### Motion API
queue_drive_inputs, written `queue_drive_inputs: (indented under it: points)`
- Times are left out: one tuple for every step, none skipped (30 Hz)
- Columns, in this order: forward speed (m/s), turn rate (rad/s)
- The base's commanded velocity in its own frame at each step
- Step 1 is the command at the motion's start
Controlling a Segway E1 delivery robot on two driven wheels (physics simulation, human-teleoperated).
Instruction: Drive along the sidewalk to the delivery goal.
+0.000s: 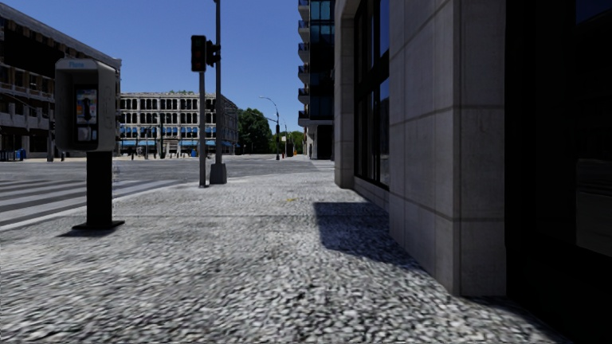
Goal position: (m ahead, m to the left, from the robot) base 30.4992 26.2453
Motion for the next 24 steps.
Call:
queue_drive_inputs:
  points:
    - [2.00, 0.00]
    - [2.00, 0.10]
    - [2.00, 0.20]
    - [2.00, 0.25]
    - [2.00, 0.25]
    - [2.00, 0.27]
    - [2.00, 0.31]
    - [2.00, 0.36]
    - [2.00, 0.38]
    - [2.00, 0.38]
    - [2.00, 0.38]
    - [2.00, 0.38]
    - [2.00, 0.38]
    - [2.00, 0.38]
    - [2.00, 0.40]
    - [2.00, 0.40]
    - [2.00, 0.41]
    - [2.00, 0.41]
    - [2.00, 0.41]
    - [2.00, 0.41]
    - [2.00, 0.41]
    - [2.00, 0.41]
    - [2.00, 0.41]
    - [2.00, 0.41]
